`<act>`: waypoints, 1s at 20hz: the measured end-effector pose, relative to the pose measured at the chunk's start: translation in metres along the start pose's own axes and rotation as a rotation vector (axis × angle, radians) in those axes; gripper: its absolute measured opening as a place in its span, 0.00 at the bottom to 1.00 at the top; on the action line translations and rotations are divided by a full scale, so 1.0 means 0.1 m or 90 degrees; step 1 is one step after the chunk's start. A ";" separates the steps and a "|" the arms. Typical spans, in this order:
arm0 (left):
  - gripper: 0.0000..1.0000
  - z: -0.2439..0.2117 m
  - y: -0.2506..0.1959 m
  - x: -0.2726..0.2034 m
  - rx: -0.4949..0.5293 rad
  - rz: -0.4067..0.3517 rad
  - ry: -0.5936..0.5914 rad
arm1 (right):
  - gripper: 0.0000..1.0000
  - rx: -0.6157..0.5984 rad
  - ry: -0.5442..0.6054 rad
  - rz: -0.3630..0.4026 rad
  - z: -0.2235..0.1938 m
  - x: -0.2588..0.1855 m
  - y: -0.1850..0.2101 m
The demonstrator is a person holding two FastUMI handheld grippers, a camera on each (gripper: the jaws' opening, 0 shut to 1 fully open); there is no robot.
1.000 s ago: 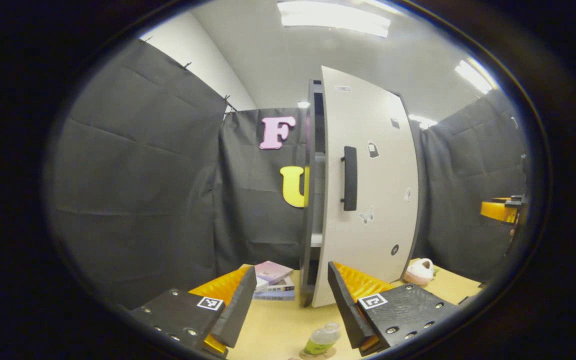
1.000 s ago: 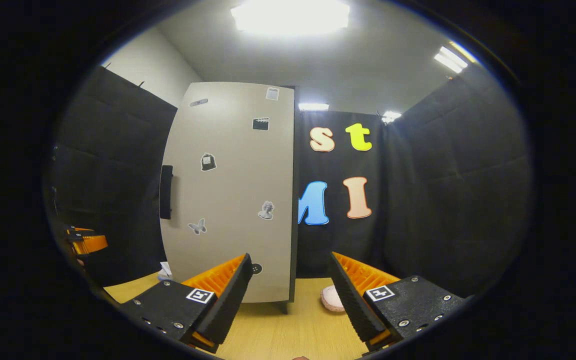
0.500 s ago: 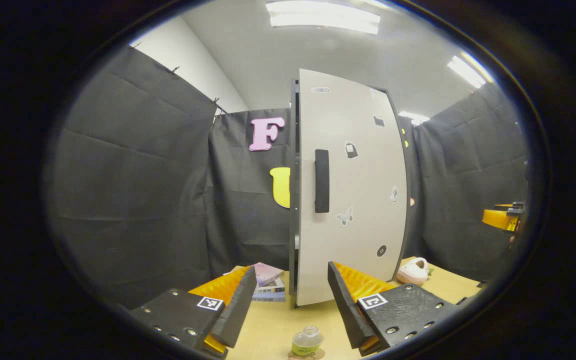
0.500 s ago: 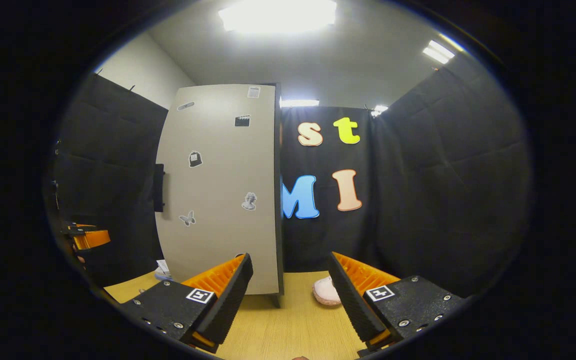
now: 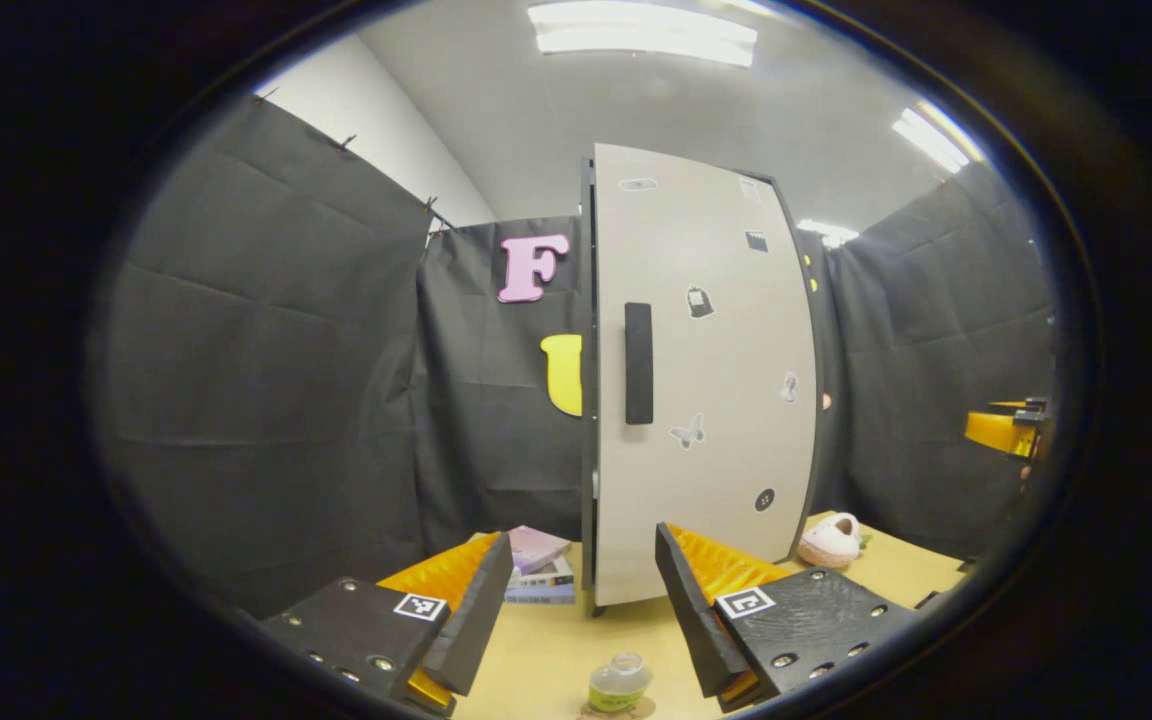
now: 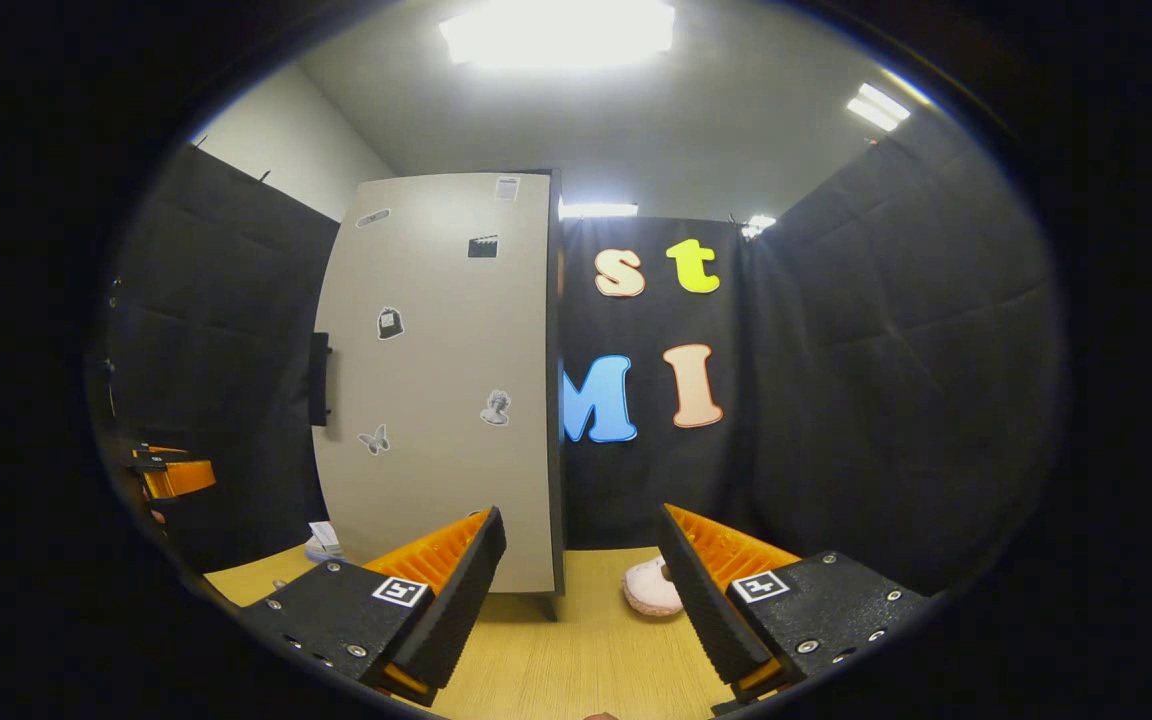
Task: Open the cabinet door with the right hand, grasp the bottle in the cabinet with the left hand and place it on the coaster, then close the cabinet door with the right hand.
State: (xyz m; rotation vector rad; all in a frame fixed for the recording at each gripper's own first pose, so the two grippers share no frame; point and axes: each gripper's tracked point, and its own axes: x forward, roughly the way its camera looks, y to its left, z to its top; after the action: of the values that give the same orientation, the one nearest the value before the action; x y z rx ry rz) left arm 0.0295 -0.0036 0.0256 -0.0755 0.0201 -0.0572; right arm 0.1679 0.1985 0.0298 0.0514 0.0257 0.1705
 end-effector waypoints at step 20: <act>0.82 0.01 0.13 -0.07 0.004 0.011 -0.004 | 0.94 -0.008 -0.005 0.002 0.03 -0.01 0.12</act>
State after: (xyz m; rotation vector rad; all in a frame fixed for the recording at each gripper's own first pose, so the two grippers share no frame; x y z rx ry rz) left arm 0.0236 0.0097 0.0262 -0.0690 0.0148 -0.0404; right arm 0.1649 0.2103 0.0335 0.0398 0.0171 0.1730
